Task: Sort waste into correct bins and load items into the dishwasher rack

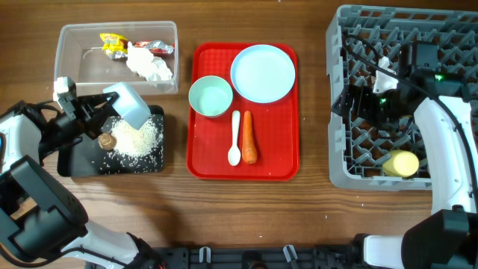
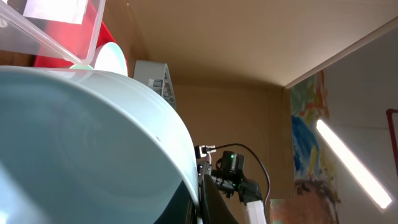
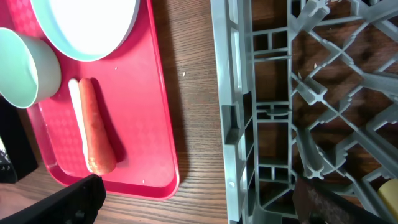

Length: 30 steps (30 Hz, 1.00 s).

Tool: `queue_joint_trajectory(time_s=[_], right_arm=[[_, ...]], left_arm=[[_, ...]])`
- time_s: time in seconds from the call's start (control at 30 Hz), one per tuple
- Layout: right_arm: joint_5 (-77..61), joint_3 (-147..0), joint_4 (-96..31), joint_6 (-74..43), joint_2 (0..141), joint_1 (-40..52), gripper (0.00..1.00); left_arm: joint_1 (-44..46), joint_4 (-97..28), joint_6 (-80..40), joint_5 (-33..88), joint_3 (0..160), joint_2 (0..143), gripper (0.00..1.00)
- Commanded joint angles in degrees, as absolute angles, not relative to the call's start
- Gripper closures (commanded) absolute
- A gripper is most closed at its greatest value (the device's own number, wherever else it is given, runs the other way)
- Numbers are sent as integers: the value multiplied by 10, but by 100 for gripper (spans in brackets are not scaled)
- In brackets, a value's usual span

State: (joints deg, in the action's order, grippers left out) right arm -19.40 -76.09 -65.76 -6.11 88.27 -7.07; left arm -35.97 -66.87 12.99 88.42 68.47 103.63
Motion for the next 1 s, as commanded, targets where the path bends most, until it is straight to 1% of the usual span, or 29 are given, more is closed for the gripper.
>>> queue_joint_trajectory(time_s=[0.0,0.17,0.27,0.3,0.37,0.43,0.5,0.6,0.63,0.67,0.77,0.97], right_arm=[[-190,-761,-656,-53,881,-71,0],[-190,-761,-656,-53,881,-71,0],[-190,-761,-656,-54,881,-71,0],[-190,-761,-656,-54,881,-71,0],[-191,-761,-655,-62,881,-71,0],[-191,-761,-655,-62,881,-71,0],[-191,-761,-656,-62,881,-71,0],[-191,-761,-656,-61,881,-71,0],[-190,-761,-656,-60,881,-71,0],[-190,-761,-656,-60,881,-71,0],[-190,-761,-656,-60,881,-71,0],[-190,-761,-656,-60,881,-71,0]], left_arm=[[-362,-670,131,903,689,1038,96],[-358,-674,144,896,689,1034,96],[-308,-677,209,839,691,982,96],[-295,-671,212,825,691,968,96],[-228,-635,212,733,691,914,96],[-142,-616,193,610,691,878,96],[-16,-581,118,430,691,870,96],[126,-539,32,209,691,875,96],[160,-530,15,159,691,875,96],[223,-510,-7,90,691,879,96],[280,-498,-7,54,690,896,96],[327,-496,-8,53,690,964,96]])
